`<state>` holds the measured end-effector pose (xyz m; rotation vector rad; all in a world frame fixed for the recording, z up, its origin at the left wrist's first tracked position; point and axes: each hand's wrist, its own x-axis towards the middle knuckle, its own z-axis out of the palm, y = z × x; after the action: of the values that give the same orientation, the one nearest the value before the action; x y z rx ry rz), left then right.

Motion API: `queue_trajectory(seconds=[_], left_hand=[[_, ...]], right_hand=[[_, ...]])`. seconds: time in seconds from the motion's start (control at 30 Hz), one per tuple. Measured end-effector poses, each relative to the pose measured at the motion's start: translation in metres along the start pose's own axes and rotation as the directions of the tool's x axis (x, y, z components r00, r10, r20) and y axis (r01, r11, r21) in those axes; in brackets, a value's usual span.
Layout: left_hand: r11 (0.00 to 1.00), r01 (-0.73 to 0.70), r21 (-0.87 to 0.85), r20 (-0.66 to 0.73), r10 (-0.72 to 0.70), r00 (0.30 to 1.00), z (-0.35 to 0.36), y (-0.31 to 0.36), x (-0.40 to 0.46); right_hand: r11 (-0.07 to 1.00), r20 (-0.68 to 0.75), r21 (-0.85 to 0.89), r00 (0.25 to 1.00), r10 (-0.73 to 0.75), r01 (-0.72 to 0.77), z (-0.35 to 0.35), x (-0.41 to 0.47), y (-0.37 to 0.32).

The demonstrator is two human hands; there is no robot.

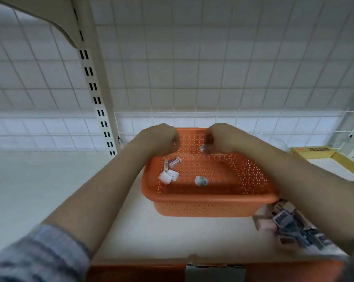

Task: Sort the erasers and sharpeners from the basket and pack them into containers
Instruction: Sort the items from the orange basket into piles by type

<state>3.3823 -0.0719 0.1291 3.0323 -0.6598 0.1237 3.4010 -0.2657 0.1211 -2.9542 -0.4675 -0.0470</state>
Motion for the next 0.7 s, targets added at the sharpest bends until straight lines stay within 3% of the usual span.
queue_trajectory(seconds=[0.13,0.23,0.4,0.53,0.7], left_hand=[[0.990,-0.028,0.137,0.234,-0.005,0.972,0.021,0.011,0.036],[0.982,0.013,0.187,0.303,-0.071,0.950,0.042,0.009,0.051],[0.982,0.047,0.184,0.273,-0.097,0.957,0.048,0.015,0.055],[0.991,0.036,0.132,0.214,-0.064,0.975,0.033,0.026,0.052],[0.975,0.015,-0.224,-0.005,-0.016,1.000,-0.009,0.053,0.025]], right_hand=[[0.963,-0.198,0.246,0.967,0.160,-0.109,-0.013,-0.057,0.009],[0.897,-0.353,0.433,0.899,0.259,-0.088,-0.009,-0.102,0.005],[0.759,-0.417,0.651,0.826,0.379,-0.020,0.006,-0.139,-0.005],[0.710,-0.447,0.704,0.776,0.445,-0.001,0.008,-0.147,-0.006],[0.691,-0.497,0.723,0.683,0.536,-0.017,0.000,-0.162,0.000]])
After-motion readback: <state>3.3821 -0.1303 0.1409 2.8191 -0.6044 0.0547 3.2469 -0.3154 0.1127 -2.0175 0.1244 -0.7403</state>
